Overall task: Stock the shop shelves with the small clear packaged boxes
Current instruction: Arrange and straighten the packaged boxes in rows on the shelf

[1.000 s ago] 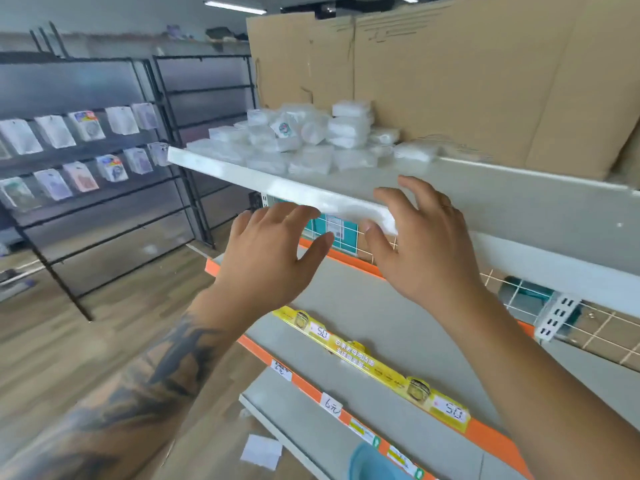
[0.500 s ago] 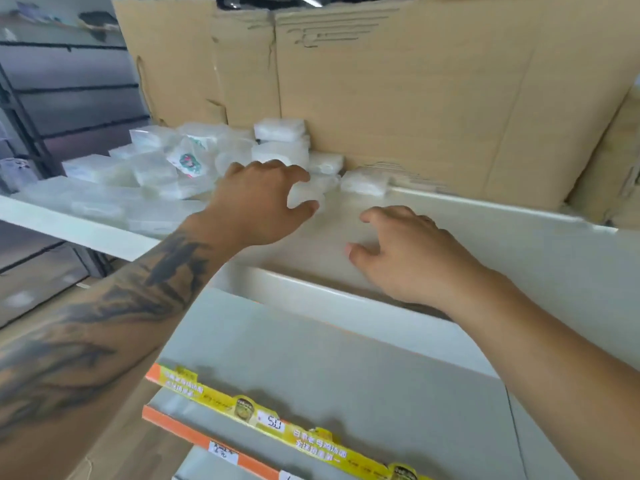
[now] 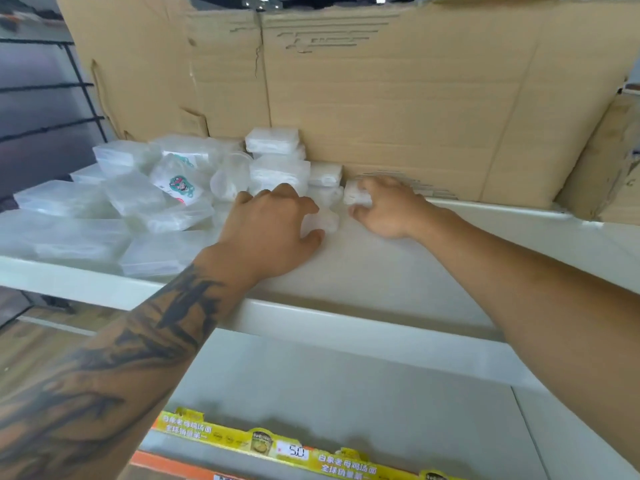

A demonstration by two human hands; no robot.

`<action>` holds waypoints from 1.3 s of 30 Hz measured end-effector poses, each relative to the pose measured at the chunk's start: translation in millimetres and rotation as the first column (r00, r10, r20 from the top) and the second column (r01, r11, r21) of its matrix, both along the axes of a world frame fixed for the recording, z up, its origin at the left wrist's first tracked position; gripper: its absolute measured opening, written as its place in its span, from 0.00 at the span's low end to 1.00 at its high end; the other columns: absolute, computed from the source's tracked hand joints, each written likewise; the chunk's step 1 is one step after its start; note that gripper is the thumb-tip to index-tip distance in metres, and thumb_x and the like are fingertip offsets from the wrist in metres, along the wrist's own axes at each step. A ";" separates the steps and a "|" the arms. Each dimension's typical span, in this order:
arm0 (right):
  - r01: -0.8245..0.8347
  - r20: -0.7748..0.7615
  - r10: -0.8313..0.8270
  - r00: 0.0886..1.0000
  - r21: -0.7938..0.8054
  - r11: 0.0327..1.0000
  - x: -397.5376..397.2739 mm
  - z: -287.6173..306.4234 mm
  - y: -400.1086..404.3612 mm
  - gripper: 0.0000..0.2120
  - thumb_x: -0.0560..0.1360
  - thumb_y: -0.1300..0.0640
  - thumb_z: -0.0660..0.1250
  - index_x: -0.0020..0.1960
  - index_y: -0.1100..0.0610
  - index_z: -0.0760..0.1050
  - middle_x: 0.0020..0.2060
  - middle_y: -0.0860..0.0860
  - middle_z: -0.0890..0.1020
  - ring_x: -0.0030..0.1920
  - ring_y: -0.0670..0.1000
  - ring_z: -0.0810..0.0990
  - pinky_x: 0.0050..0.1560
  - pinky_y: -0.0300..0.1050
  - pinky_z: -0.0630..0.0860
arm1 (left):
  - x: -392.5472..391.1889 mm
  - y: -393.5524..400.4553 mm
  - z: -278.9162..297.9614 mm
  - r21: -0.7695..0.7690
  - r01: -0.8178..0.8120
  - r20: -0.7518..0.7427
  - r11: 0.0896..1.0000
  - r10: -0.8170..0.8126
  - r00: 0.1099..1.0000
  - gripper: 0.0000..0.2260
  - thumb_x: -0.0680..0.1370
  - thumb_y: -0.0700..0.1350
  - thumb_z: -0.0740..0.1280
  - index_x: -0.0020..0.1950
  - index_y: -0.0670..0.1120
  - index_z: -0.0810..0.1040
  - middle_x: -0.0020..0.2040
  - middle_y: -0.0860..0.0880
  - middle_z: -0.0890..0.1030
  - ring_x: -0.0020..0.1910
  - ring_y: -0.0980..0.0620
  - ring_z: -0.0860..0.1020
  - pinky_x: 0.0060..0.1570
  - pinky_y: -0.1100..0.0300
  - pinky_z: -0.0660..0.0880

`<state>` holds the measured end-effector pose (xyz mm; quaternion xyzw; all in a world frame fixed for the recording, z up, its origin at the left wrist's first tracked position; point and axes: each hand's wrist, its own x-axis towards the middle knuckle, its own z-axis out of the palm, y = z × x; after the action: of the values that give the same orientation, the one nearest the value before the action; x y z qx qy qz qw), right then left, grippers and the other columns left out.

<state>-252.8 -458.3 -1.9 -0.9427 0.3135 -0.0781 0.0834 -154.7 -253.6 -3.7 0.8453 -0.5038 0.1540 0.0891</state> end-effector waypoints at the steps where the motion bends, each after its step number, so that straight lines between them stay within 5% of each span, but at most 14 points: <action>1: -0.001 0.029 0.000 1.000 0.006 1.000 1.7 -0.5 -1.1 0.28 0.80 0.40 0.63 0.76 0.47 0.63 0.77 0.54 0.64 0.76 0.60 0.63 0.73 0.59 0.64 | 1.2 0.0 -1.0 -0.008 0.017 -0.007 1.000 -0.017 1.000 0.22 0.79 0.62 0.63 0.72 0.58 0.74 0.66 0.49 0.76 0.62 0.44 0.78 0.62 0.48 0.67; 5: 0.002 0.080 0.000 0.997 -0.027 1.000 -2.8 1.9 2.3 0.19 0.79 0.43 0.66 0.65 0.50 0.69 0.65 0.54 0.75 0.65 0.59 0.73 0.62 0.53 0.71 | 0.9 -3.7 -2.3 -0.060 0.086 -0.015 0.994 -0.087 0.996 0.21 0.79 0.61 0.65 0.70 0.57 0.76 0.64 0.47 0.79 0.61 0.43 0.79 0.62 0.48 0.68; 11: 0.086 0.113 -0.088 0.990 0.021 0.996 -32.5 8.0 17.9 0.22 0.76 0.40 0.71 0.63 0.50 0.69 0.59 0.53 0.71 0.53 0.56 0.73 0.49 0.47 0.67 | 0.4 -5.1 -0.2 -0.090 0.165 0.100 0.982 -0.156 0.983 0.21 0.78 0.62 0.67 0.68 0.57 0.77 0.58 0.45 0.83 0.59 0.40 0.78 0.62 0.48 0.67; 18: 0.149 0.333 -0.172 0.927 0.093 0.985 -108.2 13.5 58.4 0.25 0.77 0.40 0.69 0.70 0.47 0.67 0.64 0.54 0.70 0.64 0.56 0.74 0.65 0.54 0.73 | -36.9 -1.9 8.6 -0.283 0.259 -0.094 0.924 -0.295 0.951 0.19 0.76 0.61 0.71 0.64 0.57 0.79 0.58 0.47 0.82 0.55 0.42 0.80 0.59 0.47 0.75; 23: 0.229 0.452 -0.218 0.865 0.032 0.973 -194.3 7.4 81.6 0.21 0.79 0.41 0.67 0.66 0.50 0.72 0.61 0.53 0.80 0.64 0.57 0.75 0.65 0.56 0.72 | -101.1 -1.4 5.7 -0.326 0.349 -0.126 0.879 -0.406 0.905 0.18 0.75 0.60 0.72 0.63 0.58 0.79 0.60 0.51 0.81 0.57 0.45 0.80 0.57 0.47 0.77; 39: 0.439 0.685 -0.323 0.653 0.005 0.899 -533.0 -73.3 140.7 0.19 0.75 0.46 0.68 0.62 0.53 0.77 0.60 0.51 0.79 0.59 0.57 0.76 0.59 0.58 0.74 | -421.7 -5.8 -50.2 -0.461 0.476 -0.165 0.749 -0.600 0.783 0.19 0.73 0.60 0.69 0.62 0.56 0.81 0.60 0.54 0.81 0.58 0.48 0.80 0.58 0.45 0.78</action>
<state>-785.8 -317.7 -75.1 -0.7663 0.4458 -0.4526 0.0960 -576.4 -259.4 -53.9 0.6386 -0.6665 0.0881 0.3745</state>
